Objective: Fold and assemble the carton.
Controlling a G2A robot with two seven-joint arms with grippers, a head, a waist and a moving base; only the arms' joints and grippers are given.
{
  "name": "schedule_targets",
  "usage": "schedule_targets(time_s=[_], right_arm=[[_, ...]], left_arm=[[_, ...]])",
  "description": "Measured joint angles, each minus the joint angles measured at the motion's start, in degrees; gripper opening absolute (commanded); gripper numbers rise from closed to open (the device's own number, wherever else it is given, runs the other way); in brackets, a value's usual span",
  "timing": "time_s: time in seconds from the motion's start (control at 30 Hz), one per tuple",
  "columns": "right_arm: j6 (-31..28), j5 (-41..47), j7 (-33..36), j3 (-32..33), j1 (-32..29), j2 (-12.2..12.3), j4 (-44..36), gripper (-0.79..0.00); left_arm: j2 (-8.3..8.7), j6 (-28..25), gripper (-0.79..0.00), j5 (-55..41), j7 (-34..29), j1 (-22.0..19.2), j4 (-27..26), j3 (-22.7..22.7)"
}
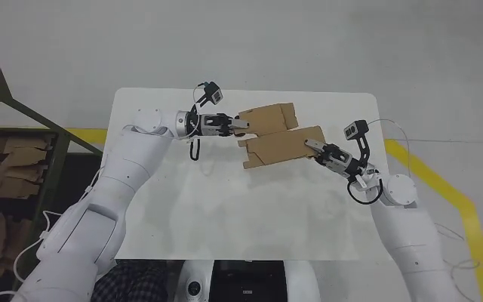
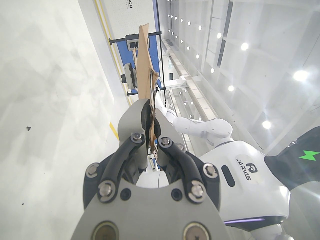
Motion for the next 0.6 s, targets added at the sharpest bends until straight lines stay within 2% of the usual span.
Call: schedule_targets(time_s=[0.1,0.13,0.17,0.2,0.6], right_arm=[[-0.10,0.42,-0.08,-0.03,0.08,0.00,0.08,-0.785],[-0.15,0.56,-0.15,0.00,0.11,0.01,0.10,-0.785],[-0.24,0.74,-0.23,0.10,0.12,0.02,0.11,-0.785],[-0.33,0.87,-0.29,0.21,0.10,0.04,0.11,-0.785],[-1.73,-1.52,-3.60,1.40,-1.18,0.39,-0.93,-0.785]], left_arm=[[-0.06,0.00,-0.785,0.06,0.00,-0.05,0.13,0.06],[-0.08,-0.02,-0.683,0.08,0.01,-0.07,0.20,0.07],[-0.10,-0.07,-0.394,0.08,0.05,-0.10,0.32,0.07],[-0.12,-0.13,0.000,0.09,0.11,-0.13,0.44,0.05],[0.16,-0.36,0.000,-1.78,0.36,0.30,0.26,-1.88]])
